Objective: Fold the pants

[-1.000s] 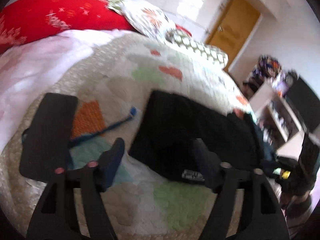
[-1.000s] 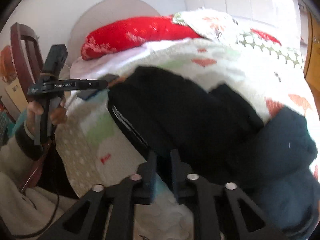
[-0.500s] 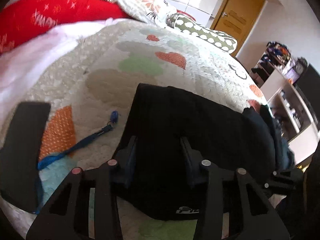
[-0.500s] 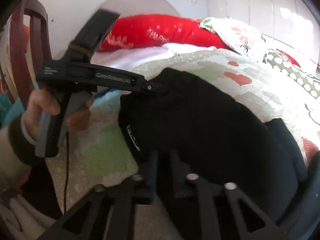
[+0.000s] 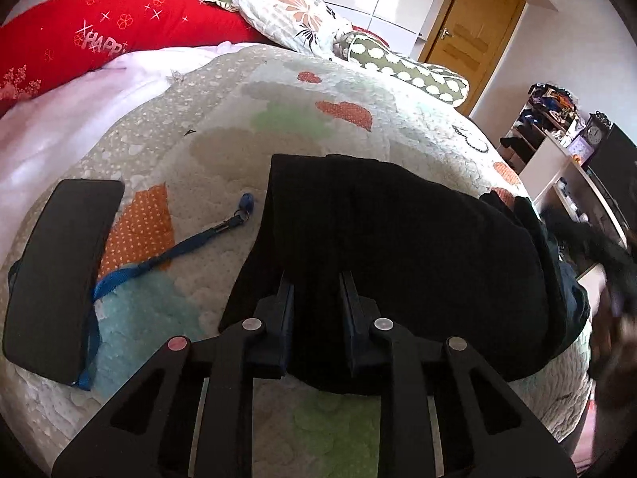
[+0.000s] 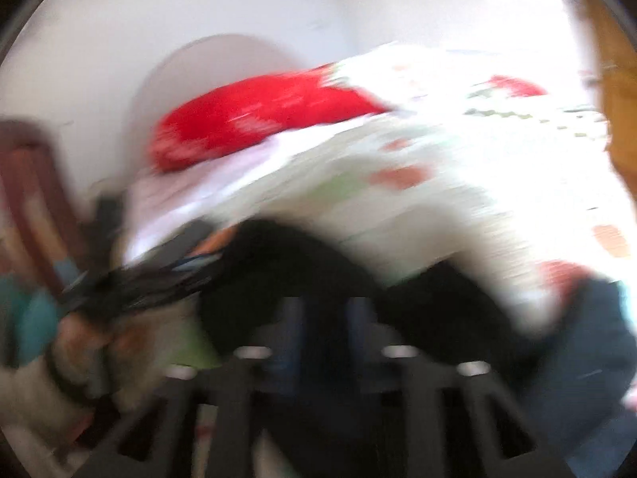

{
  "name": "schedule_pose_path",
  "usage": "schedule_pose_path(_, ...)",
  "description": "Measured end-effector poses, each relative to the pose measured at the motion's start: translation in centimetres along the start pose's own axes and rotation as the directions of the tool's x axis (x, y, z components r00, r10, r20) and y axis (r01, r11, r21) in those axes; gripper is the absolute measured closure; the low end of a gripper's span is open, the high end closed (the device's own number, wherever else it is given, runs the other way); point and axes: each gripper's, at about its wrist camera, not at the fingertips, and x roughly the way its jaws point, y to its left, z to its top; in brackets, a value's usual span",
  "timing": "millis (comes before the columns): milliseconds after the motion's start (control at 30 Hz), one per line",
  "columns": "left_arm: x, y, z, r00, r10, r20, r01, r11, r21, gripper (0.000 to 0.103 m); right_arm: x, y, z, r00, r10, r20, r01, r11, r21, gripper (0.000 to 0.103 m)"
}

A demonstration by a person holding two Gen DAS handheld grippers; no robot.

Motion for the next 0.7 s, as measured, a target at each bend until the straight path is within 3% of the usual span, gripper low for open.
schedule_pose_path(33, -0.2, -0.1, -0.1, 1.000, 0.003, 0.003, -0.003, 1.000, 0.002, 0.083, 0.1, -1.8, 0.9, 0.997, -0.079, 0.013, 0.079, 0.997, 0.009, 0.046)
schedule_pose_path(133, -0.7, 0.0, -0.2, 1.000, -0.001, 0.005, 0.001, 1.000, -0.004, 0.083, 2.2, -4.7, 2.4, 0.988, -0.145, -0.046, 0.146, 0.989, 0.025, 0.046)
schedule_pose_path(267, -1.2, 0.1, -0.5, 1.000, -0.004, 0.005, 0.004, 1.000, -0.008, 0.083, 7.4, -6.7, 2.9, 0.973, -0.072, -0.218, 0.079, 0.997, 0.023, 0.048)
schedule_pose_path(300, -1.2, 0.0, -0.6, 1.000, -0.003, 0.005, 0.003, 1.000, -0.007, 0.083, 7.8, -6.5, 2.6, 0.971, -0.067, -0.231, 0.071, 0.997, 0.008, 0.055)
schedule_pose_path(333, -1.3, 0.1, -0.6, 1.000, -0.003, 0.004, 0.003, 1.000, -0.007, 0.083, 8.5, -6.4, 2.3, 0.969, -0.069, -0.237, 0.067, 0.998, -0.015, 0.084)
schedule_pose_path(367, -1.3, 0.2, -0.6, 1.000, -0.006, 0.002, 0.006, 1.000, -0.010, 0.083, 8.8, -6.3, 2.3, 0.969, -0.068, -0.239, 0.063, 0.998, -0.029, 0.089)
schedule_pose_path(533, -1.1, 0.3, -0.5, 1.000, 0.000, 0.011, 0.000, 1.000, -0.013, 0.083, 6.4, -7.5, 3.8, 0.987, -0.094, -0.132, 0.095, 0.995, 0.001, 0.091)
schedule_pose_path(700, 0.2, 0.6, -0.2, 1.000, 0.014, -0.015, -0.014, 0.999, -0.039, 0.082, 10.7, -8.5, 2.4, 0.968, -0.131, -0.216, 0.138, 0.990, 0.015, 0.091)
